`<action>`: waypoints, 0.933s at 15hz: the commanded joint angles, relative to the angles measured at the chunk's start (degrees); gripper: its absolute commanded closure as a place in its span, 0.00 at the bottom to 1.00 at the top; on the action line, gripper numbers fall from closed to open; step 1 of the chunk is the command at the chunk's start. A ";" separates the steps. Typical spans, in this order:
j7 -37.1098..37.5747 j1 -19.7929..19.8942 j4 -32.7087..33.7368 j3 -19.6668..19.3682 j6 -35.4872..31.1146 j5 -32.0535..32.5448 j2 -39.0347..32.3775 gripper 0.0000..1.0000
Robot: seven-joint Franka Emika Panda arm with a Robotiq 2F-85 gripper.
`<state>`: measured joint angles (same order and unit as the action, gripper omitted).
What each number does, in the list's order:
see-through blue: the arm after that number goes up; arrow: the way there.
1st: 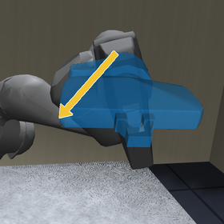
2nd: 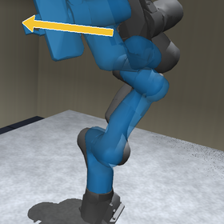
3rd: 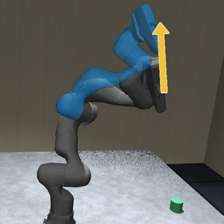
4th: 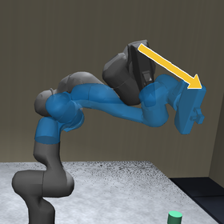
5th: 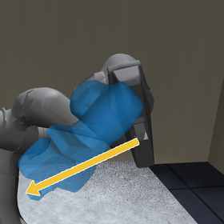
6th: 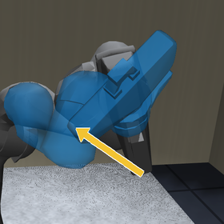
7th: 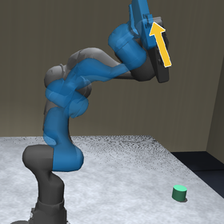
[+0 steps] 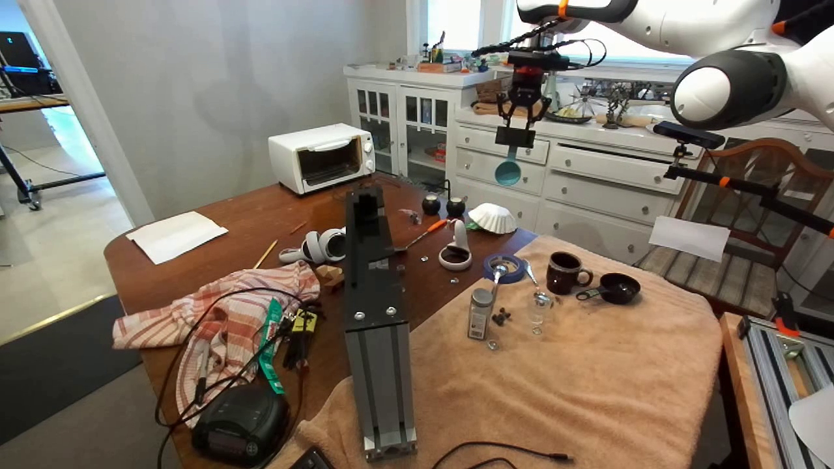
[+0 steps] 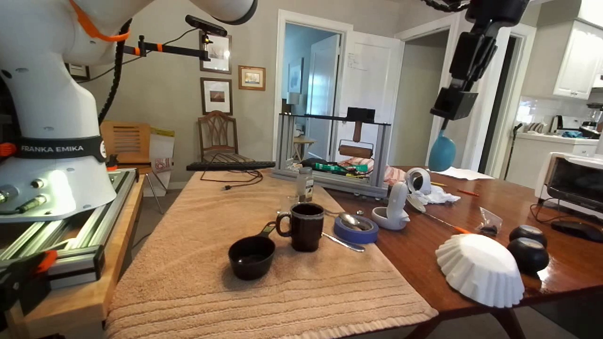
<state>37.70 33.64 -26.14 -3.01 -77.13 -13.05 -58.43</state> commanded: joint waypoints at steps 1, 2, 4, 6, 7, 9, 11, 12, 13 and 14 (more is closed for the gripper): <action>0.01 0.17 -0.01 0.72 1.83 -1.04 0.03 0.78; -0.81 0.27 -0.37 1.14 3.33 -1.32 0.25 0.78; -2.73 0.66 -0.62 2.41 7.26 -2.53 0.38 0.78; -1.28 0.07 0.84 1.24 5.89 -1.53 -0.44 0.53; -1.54 0.06 0.84 1.41 6.30 -1.69 -0.44 0.53; -1.76 0.07 0.85 1.49 6.56 -1.79 -0.45 0.53; -1.85 0.13 0.84 1.50 6.70 -1.82 -0.44 0.53; -1.90 0.15 0.84 1.51 6.75 -1.83 -0.44 0.53; -1.93 0.17 0.84 1.51 6.77 -1.84 -0.44 0.53; -1.95 0.17 0.84 1.51 6.78 -1.85 -0.44 0.53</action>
